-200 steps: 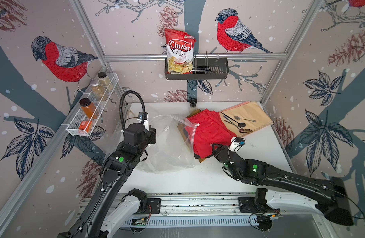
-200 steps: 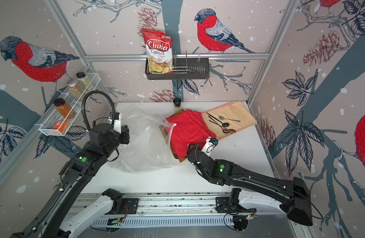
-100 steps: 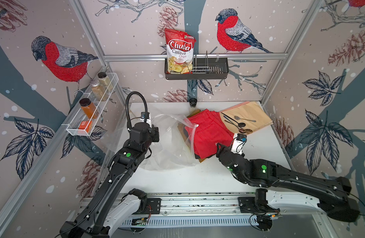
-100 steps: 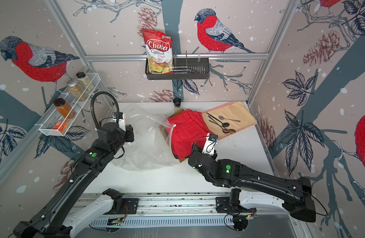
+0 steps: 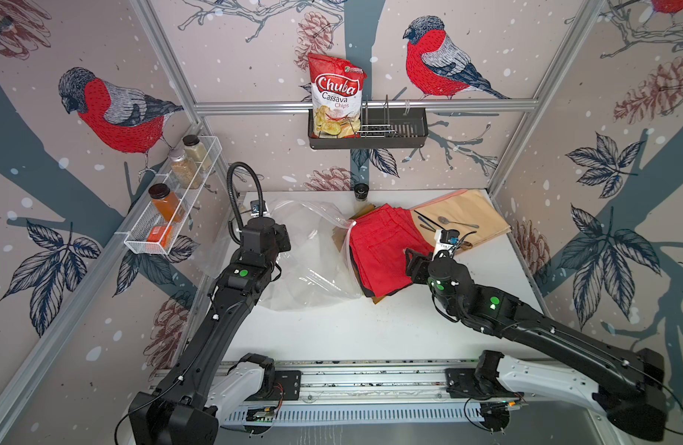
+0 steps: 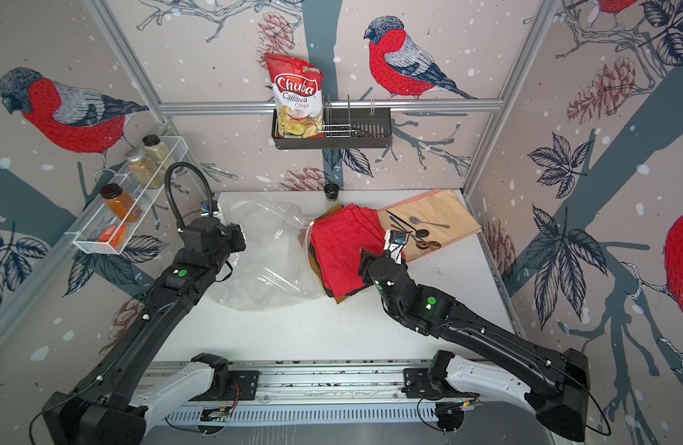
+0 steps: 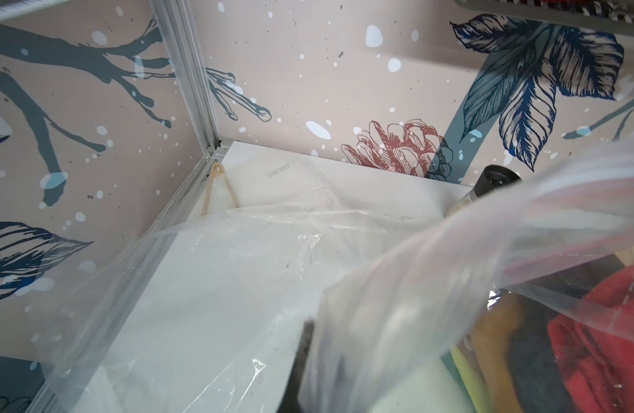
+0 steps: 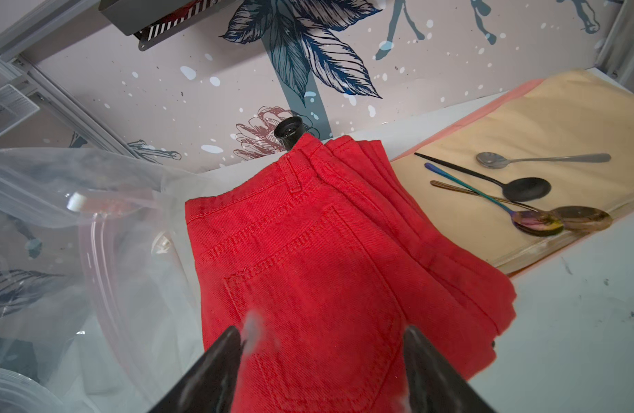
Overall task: Take the trousers out of the vacuum bag
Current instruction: Place the vacuum bag at the center of the board.
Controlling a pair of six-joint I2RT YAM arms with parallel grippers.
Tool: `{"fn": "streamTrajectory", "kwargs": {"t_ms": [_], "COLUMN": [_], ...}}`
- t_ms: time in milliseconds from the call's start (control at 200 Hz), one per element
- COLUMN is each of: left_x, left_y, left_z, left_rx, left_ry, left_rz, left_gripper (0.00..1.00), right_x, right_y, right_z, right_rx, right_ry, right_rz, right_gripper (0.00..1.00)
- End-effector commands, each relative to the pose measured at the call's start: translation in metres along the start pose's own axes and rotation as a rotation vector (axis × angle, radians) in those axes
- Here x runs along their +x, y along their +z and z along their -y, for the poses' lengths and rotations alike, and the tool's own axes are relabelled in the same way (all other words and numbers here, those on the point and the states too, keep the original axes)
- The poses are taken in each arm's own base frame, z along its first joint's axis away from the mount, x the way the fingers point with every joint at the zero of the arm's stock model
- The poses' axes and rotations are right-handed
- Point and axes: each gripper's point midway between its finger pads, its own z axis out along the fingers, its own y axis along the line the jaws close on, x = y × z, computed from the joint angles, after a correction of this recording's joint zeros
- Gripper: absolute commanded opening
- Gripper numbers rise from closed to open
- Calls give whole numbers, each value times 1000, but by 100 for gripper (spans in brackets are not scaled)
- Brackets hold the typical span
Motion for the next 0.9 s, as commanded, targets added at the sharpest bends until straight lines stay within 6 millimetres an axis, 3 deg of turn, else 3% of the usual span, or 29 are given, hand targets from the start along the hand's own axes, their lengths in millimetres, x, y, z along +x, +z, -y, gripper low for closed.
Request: {"fn": "streamTrajectory", "kwargs": {"t_ms": [0,125,245,585,775,895], "left_x": [-26,-18,-11,70,85,90], "left_y": [-2,5,7,25,35,43], "left_z": [-3,-16,-15,5,-9,-10], "left_rx": [17,-9,5,160,91,76], "left_ry": [-75,-98,-102,-183,-186,-178], "left_rz": [76,32,21,-132,-122,-130], "left_gripper": [0,0,0,0,1,15], "right_x": [-9,-11,-11,-16,-17,-19], "right_y": [4,9,13,26,44,49], "right_z": [-18,-19,-17,-12,5,12], "right_rx": [-81,-91,-89,-71,-46,-53], "right_ry": [-5,6,9,-38,-60,-48], "right_rz": [21,29,31,44,37,37], "right_gripper": [72,72,72,74,75,75]}}
